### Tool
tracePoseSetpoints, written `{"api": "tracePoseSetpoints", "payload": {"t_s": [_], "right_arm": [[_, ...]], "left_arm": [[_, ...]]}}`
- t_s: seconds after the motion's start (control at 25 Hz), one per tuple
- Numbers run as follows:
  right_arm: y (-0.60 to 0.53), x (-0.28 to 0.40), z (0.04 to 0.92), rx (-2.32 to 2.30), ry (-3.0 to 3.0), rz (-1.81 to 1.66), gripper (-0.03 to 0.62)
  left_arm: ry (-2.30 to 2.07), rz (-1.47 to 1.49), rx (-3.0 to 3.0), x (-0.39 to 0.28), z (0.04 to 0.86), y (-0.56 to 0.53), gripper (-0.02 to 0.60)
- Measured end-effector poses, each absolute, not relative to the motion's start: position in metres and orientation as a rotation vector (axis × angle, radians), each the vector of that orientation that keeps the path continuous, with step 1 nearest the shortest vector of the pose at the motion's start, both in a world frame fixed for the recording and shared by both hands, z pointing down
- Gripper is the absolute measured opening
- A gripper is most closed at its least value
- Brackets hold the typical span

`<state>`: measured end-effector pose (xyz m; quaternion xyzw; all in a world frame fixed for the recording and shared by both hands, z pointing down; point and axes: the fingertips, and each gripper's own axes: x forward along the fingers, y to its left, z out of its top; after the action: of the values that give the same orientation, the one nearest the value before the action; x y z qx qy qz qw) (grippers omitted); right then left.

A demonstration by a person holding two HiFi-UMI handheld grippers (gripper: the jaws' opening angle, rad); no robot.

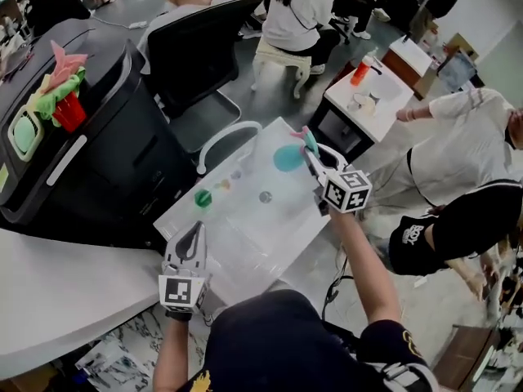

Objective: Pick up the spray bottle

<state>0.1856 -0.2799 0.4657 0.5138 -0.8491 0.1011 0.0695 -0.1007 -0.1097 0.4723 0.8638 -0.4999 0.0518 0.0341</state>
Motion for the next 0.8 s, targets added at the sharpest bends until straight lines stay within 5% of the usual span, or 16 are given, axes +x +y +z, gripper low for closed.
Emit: {"api": "tracePoseSetpoints", "payload": {"t_s": [0.8], "right_arm": [[-0.103,0.198,0.387,1.753,-2.682,0.328,0.087]], "left_arm": [[-1.412,0.293,2.871,-0.065,0.464,-0.099,0.021]]}}
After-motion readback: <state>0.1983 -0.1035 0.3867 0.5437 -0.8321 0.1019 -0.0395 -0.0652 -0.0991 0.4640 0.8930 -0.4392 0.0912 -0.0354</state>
